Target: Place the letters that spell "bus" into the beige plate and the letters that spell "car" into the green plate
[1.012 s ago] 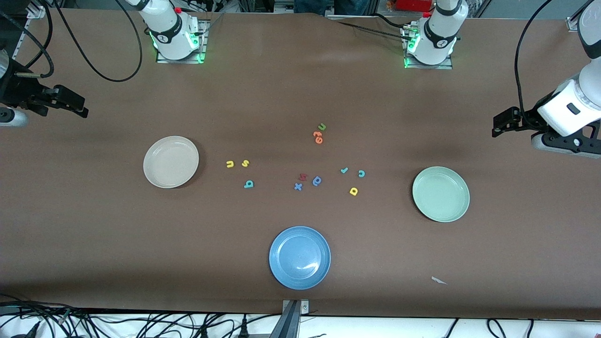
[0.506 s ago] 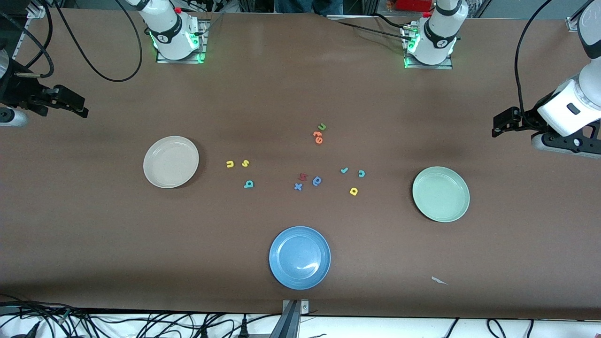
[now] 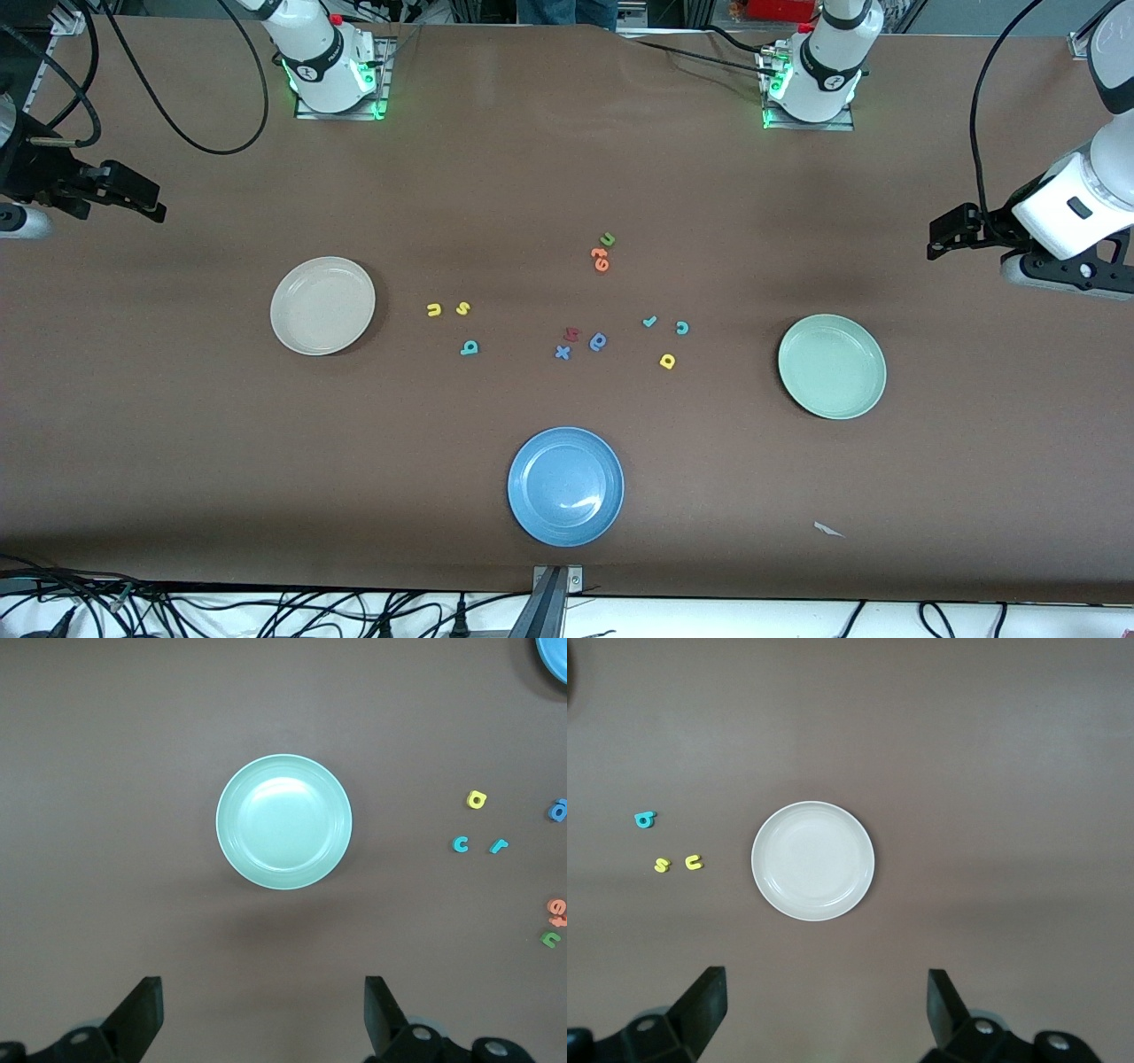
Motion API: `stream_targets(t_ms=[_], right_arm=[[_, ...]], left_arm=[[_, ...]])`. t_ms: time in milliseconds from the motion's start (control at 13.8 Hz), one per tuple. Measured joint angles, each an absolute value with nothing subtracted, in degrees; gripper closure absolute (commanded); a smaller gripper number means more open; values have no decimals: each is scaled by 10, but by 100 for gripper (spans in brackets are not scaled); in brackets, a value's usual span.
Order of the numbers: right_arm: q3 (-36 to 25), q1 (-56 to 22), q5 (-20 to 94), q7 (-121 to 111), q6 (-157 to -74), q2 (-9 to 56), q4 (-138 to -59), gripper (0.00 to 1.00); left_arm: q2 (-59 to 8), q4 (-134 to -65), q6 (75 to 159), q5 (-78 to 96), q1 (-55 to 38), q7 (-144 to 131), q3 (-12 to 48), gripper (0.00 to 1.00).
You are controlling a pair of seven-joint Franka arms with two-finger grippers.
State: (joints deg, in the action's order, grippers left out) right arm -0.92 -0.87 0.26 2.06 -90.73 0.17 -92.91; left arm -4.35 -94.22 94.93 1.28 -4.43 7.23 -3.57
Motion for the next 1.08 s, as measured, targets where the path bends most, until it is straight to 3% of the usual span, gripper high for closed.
stream_targets(t_ms=[434, 795, 1084], right_arm=[[-8, -9, 4, 20, -907, 16, -930, 0], [-7, -14, 22, 20, -910, 36, -930, 0], [-5, -63, 25, 53, -944, 69, -931, 0]], left_arm=[[-70, -947, 959, 13, -48, 60, -27, 0], [-150, -954, 1031, 13, -54, 25, 41, 0], [-208, -966, 1112, 13, -56, -40, 96, 0]])
